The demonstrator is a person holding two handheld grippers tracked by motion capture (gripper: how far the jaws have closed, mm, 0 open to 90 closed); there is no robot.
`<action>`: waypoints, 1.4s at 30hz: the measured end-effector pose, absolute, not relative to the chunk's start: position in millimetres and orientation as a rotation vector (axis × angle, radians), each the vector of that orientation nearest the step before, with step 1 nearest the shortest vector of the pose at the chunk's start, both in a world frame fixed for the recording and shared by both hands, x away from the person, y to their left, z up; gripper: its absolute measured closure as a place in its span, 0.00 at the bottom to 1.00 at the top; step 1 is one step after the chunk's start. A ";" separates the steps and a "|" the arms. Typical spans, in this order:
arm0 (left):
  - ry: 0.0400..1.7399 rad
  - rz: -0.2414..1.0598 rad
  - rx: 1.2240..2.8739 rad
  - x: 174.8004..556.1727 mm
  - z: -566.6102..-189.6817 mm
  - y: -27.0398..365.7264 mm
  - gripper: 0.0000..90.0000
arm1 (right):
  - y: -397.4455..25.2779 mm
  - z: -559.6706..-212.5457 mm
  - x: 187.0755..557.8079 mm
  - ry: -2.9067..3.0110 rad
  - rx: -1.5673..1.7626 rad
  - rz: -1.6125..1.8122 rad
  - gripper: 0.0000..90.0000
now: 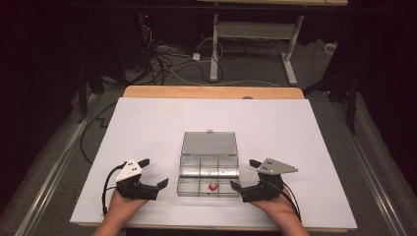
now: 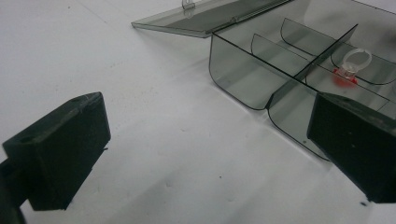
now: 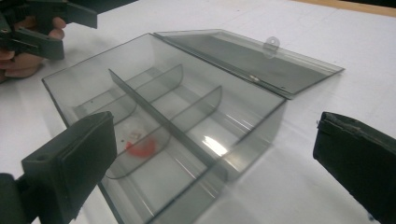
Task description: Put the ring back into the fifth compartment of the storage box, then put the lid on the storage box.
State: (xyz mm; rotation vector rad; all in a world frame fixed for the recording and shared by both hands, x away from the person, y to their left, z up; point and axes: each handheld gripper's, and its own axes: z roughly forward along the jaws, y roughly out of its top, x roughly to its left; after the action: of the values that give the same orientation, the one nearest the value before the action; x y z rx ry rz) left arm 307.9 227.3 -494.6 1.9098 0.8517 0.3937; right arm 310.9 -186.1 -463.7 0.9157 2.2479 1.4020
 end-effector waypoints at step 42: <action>0.887 0.341 1.879 315.5 -486.9 221.4 0.00 | -230.1 -470.2 309.7 2.110 1.020 1.298 0.01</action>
State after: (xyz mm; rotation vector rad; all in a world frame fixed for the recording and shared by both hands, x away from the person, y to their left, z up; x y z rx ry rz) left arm 315.5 221.4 -486.9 1.8789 0.8875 0.3410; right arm 309.7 -230.1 -470.2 1.0201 2.1104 1.2983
